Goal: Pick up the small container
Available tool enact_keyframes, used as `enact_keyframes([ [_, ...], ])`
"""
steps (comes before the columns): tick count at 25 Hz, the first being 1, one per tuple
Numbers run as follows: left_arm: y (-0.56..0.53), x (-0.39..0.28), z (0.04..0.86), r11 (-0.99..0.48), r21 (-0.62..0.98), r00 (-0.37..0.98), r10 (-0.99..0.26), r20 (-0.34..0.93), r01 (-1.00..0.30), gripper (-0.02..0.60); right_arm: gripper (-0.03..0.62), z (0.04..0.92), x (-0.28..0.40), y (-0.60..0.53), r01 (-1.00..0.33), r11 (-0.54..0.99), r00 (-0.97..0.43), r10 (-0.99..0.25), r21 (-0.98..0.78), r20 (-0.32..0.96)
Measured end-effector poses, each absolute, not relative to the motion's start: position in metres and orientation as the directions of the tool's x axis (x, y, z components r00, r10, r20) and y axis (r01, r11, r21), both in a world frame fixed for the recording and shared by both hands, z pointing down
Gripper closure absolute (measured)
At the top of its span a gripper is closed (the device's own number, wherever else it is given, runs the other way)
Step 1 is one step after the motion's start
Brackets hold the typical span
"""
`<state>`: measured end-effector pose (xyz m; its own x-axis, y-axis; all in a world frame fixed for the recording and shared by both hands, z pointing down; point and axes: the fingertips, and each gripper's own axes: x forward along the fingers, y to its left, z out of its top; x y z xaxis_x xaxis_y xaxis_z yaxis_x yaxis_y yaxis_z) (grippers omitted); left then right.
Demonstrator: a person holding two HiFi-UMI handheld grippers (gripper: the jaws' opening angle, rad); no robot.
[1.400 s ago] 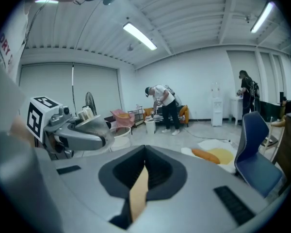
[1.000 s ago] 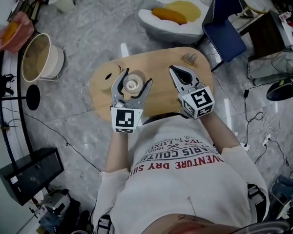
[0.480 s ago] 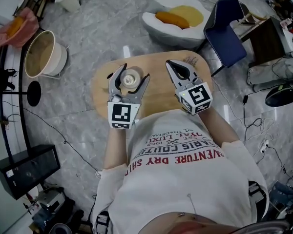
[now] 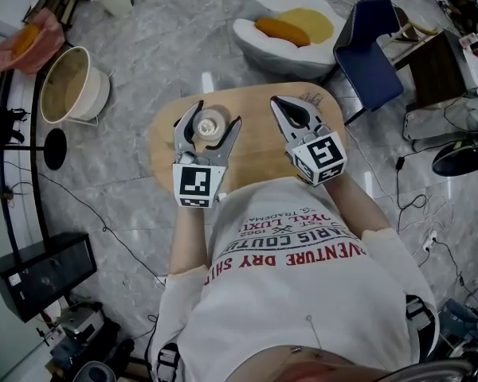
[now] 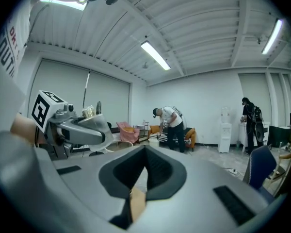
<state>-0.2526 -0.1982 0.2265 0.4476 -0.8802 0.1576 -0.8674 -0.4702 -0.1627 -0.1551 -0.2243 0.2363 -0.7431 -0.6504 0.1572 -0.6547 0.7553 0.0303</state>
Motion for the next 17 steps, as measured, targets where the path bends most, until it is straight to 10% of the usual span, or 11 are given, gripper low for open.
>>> enact_keyframes([
  [17, -0.201, -0.244, 0.233, -0.482, -0.153, 0.459, -0.873, 0.162, -0.862, 0.239, 0.588, 0.247, -0.151, -0.228, -0.65, 0.759, -0.744, -0.644, 0.025, 0.178],
])
